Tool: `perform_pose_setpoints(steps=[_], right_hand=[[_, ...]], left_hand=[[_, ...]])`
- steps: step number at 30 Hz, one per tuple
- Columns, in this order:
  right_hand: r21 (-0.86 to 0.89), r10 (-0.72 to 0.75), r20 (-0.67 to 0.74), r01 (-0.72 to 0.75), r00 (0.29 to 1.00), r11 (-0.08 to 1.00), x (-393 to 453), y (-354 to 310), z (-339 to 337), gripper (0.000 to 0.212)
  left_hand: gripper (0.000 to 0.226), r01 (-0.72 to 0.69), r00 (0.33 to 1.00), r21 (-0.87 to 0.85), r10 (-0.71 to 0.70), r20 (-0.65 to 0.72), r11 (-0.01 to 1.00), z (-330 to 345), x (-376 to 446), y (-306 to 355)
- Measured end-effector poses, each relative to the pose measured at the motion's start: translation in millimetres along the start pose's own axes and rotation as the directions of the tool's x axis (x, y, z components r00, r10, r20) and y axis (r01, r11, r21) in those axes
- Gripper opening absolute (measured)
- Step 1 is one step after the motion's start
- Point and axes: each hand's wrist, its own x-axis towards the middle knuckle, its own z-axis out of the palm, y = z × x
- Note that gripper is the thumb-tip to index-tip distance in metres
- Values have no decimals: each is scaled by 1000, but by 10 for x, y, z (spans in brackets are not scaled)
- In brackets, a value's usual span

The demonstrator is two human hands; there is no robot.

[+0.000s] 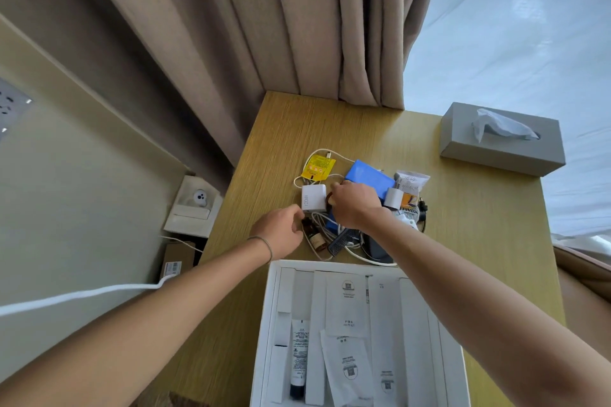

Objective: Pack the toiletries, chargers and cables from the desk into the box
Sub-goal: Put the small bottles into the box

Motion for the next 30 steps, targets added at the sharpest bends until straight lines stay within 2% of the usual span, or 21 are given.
perform_pose_setpoints(steps=[2, 4, 5, 7, 9, 11, 13, 17, 18, 20, 23, 27, 30], right_hand=[[154, 64, 31, -68, 997, 986, -22, 56, -60, 30], [383, 134, 66, -149, 989, 912, -83, 115, -147, 30], [509, 168, 90, -190, 982, 839, -123, 141, -187, 28], [729, 224, 161, -269, 961, 629, -239, 173, -257, 21], [837, 272, 223, -327, 936, 439, -381, 191, -308, 19], [870, 297, 241, -341, 924, 355, -526, 207, -331, 21], [882, 305, 234, -334, 923, 333, -683, 214, -342, 23], [817, 283, 132, -266, 950, 512, -1017, 209, -352, 11], [816, 281, 112, -249, 953, 521, -1093, 208, -354, 9], [826, 285, 95, -235, 954, 512, -1207, 190, -365, 17], [893, 266, 151, -247, 952, 375, -1371, 146, -368, 26], [964, 78, 200, -211, 977, 161, -1599, 75, -284, 23], [978, 28, 182, -184, 983, 97, -1741, 6, -191, 19]], left_hand=[[29, 35, 999, -3, -35, 31, 999, 39, 99, -6], [28, 77, 995, -3, -77, 59, 997, 85, 191, -1], [28, 98, 993, -2, -98, 68, 995, 112, 233, 7], [27, 145, 986, -17, -143, 79, 989, 159, 302, 47], [29, 197, 977, -57, -192, 91, 979, 195, 359, 95], [34, 238, 968, -69, -231, 102, 969, 215, 401, 140], [41, 269, 959, -63, -261, 111, 961, 220, 416, 174], [51, 315, 940, -25, -308, 150, 949, 208, 411, 227], [50, 327, 934, -35, -318, 164, 944, 202, 406, 243], [48, 344, 925, -47, -330, 190, 938, 174, 396, 266], [40, 350, 923, -59, -334, 194, 935, 153, 350, 273], [28, 318, 936, -86, -299, 184, 944, 111, 264, 185], [21, 304, 944, -151, -277, 180, 941, 66, 186, 77]])
